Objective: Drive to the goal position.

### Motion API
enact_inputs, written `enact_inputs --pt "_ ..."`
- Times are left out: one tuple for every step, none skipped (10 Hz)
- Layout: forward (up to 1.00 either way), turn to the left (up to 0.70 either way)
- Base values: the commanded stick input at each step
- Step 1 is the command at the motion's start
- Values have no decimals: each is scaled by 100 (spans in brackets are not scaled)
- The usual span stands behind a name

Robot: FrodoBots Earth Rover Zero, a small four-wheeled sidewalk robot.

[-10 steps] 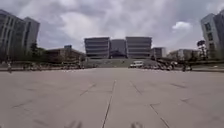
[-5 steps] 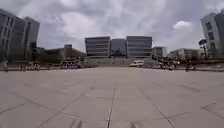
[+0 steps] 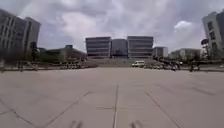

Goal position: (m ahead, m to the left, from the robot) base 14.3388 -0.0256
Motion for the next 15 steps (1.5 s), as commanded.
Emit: enact_inputs --pt "85 -2" --pt "85 0" --pt "85 -1" --pt "85 -1" --pt "85 -2" --pt "85 -5" --pt "85 -9" --pt "85 -3" --pt "85 -2" --pt "85 -2" --pt "85 -2" --pt "85 -2" --pt "85 -2" --pt "85 -2" --pt "85 -2"
